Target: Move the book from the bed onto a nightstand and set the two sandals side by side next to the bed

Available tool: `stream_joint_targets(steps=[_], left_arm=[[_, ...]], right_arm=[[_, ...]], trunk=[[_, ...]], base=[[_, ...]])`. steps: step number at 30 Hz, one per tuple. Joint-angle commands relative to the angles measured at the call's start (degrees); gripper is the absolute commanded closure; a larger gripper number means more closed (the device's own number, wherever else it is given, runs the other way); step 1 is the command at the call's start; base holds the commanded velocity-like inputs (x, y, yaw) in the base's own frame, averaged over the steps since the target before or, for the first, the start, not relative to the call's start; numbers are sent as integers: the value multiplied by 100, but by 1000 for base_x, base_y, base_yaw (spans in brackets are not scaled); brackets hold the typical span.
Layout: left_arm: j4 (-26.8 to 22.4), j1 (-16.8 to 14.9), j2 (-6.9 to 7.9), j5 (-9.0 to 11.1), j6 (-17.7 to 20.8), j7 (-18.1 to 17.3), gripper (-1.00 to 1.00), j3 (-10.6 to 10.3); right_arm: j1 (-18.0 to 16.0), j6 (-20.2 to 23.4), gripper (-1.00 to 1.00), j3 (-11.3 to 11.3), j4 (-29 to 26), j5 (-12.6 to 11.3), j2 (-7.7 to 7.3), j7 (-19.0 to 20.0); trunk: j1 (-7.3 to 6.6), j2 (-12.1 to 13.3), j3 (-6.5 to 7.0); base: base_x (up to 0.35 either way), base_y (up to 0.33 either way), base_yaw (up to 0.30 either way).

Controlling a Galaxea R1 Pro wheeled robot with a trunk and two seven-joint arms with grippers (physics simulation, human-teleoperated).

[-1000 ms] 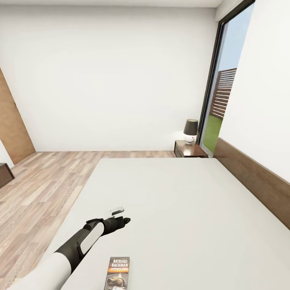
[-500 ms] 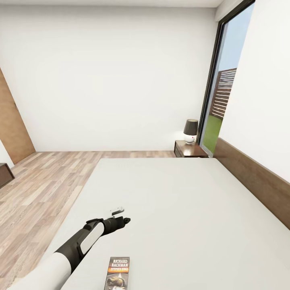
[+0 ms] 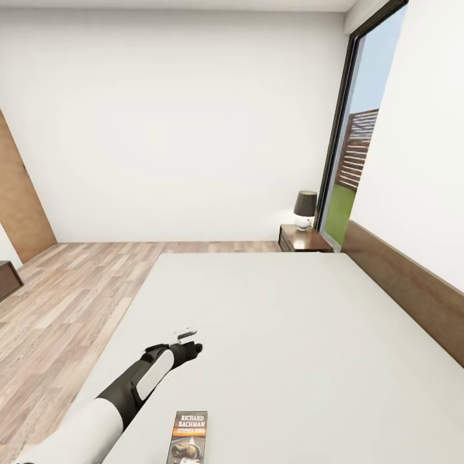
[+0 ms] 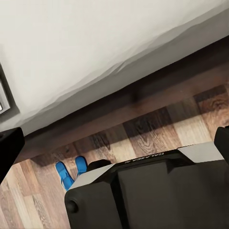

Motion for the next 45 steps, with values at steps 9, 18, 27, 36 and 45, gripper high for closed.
stream_joint_targets(steps=[9,18,27,36,45], left_arm=[[-7,-202,-86,128,12,224,-100,-58],[-11,-211,-97,145,4,138,-100,-89],[-12,-211,-98,145,12,135,-100,-102],[-12,-211,-166,145,11,136,-100,-112],[-12,-208,-194,145,12,135,-100,-113]], right_arm=[[-8,-11,-100,9,16,-45,-3,37],[-8,-7,-100,6,16,-45,-2,42],[-8,-2,-100,-1,16,-45,-1,48],[-8,-2,-100,-9,15,-45,-3,41],[-8,-2,-100,-10,10,-45,-3,31]], trunk=[[4,-14,-14],[4,-14,-37],[4,-14,-112],[4,-14,-191],[4,-14,-269]], base=[[0,0,0],[0,0,19],[0,0,60],[0,0,63],[0,0,63]])
